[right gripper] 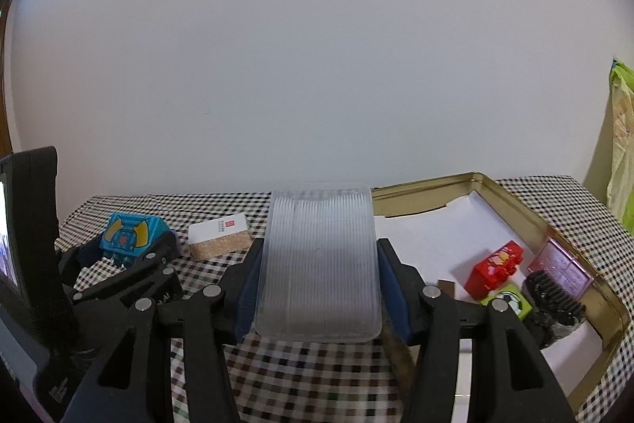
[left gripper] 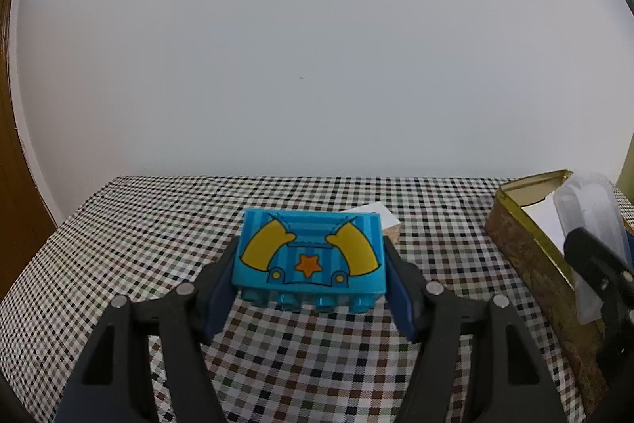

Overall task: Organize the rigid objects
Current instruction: 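Carry the blue brick and clear box over the tin tray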

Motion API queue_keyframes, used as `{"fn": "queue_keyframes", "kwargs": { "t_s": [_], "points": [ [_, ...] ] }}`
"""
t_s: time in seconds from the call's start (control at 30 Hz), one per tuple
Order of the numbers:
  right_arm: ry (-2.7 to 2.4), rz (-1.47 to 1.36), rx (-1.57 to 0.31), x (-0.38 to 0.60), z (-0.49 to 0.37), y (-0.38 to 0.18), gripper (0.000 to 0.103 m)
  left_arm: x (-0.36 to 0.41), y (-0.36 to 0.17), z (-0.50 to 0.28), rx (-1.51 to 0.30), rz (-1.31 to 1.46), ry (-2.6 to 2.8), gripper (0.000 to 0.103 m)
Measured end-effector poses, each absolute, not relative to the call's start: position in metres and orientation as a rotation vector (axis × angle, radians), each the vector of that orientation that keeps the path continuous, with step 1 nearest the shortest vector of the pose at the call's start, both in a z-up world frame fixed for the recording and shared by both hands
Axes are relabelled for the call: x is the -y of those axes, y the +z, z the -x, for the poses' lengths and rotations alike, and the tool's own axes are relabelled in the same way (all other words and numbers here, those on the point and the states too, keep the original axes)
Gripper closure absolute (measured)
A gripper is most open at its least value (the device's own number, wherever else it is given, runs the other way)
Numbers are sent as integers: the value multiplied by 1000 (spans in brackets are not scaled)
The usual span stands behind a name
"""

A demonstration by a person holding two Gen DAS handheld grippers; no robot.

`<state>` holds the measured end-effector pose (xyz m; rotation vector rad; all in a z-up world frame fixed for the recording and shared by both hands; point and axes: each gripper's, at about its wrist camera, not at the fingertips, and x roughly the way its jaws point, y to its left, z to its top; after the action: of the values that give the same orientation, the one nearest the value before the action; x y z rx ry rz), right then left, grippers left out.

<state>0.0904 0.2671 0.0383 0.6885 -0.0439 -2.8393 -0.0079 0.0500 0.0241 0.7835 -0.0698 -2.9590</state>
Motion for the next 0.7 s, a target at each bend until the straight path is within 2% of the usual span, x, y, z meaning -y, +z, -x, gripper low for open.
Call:
{"fn": "queue_keyframes", "kwargs": {
  "t_s": [0.17,0.33,0.7],
  "points": [
    [-2841,-695,100,-281,-88,39,46,-52,25,5,75,-774,-2976,38],
    [-2838,-644,95,-293,-94,44,46,-51,28,0,25,-745,-3007,38],
    [-2814,-620,120,-324,-90,50,46,-64,28,-3,46,-706,-2994,38]
  ]
}}
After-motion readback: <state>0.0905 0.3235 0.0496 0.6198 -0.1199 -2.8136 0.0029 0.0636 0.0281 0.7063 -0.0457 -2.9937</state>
